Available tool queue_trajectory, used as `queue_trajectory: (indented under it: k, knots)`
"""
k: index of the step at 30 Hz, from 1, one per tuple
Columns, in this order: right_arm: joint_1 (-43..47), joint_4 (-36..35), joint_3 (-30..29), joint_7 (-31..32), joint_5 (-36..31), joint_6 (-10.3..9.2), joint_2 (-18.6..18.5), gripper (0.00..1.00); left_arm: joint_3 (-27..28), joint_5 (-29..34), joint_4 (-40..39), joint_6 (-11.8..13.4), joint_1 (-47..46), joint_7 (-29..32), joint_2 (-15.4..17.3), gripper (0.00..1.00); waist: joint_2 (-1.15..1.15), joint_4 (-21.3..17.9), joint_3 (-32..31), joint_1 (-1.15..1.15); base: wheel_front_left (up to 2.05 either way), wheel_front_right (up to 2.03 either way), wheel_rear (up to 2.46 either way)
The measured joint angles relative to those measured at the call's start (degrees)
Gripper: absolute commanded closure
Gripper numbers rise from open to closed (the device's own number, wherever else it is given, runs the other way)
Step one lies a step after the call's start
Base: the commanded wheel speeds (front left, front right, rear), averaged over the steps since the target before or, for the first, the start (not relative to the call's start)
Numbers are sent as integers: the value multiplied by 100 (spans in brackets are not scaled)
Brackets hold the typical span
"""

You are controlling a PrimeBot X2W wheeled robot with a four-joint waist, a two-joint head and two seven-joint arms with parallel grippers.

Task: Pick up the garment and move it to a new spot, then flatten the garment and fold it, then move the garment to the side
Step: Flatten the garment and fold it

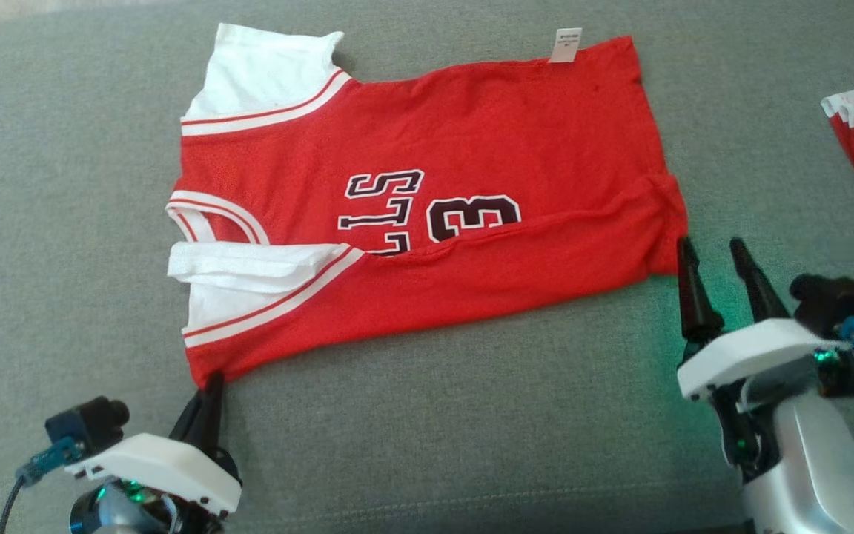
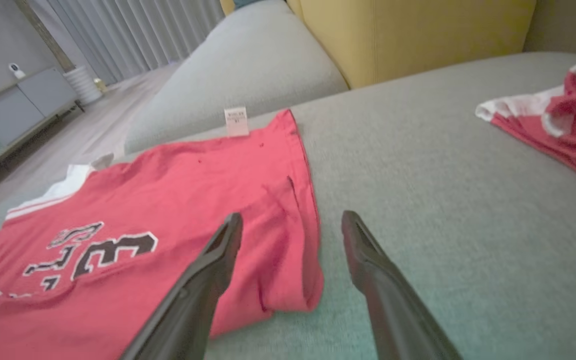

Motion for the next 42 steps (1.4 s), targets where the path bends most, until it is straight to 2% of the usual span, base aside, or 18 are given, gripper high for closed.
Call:
queue_trajectory:
  k: [9,16,17,19,21,22,29,35,39,42]
  knots:
    - [-35,836,-146,393,-221,0,0,0,18,5,-383,-27,5,-193,21,100,0,183,-24,0,0,0,0]
    - [-697,1656,-207,501,-304,0,-1,0,12,52,-579,27,5,-200,26,100,0,279,27,0,0,0,0]
    - [-779,1752,-205,501,-312,0,-2,11,11,52,-583,27,4,-199,26,100,0,285,32,0,0,0,0]
    - [-922,1936,-192,528,-303,0,-3,57,8,52,-587,29,4,-200,26,100,0,294,38,0,0,0,0]
    - [-1038,2095,-180,553,-303,0,-10,79,3,52,-587,30,3,-208,26,100,0,301,39,0,0,0,0]
    - [-1073,2145,-176,553,-303,0,-12,99,2,52,-587,30,2,-210,26,100,0,303,37,0,0,0,0]
    - [-1043,2024,-170,683,-4,0,-15,100,13,57,-617,38,3,-349,44,100,0,289,-17,0,0,0,0]
    - [-338,937,45,1121,552,0,-297,100,9,154,-1027,45,132,-375,170,100,0,233,-90,0,0,0,0]
    - [338,60,90,1412,740,0,-497,100,-8,191,-1439,133,650,-323,280,100,0,172,-124,0,0,0,0]
    - [666,-297,24,1526,751,0,-530,100,-34,203,-1610,202,961,-253,308,100,0,151,-132,0,0,0,0]
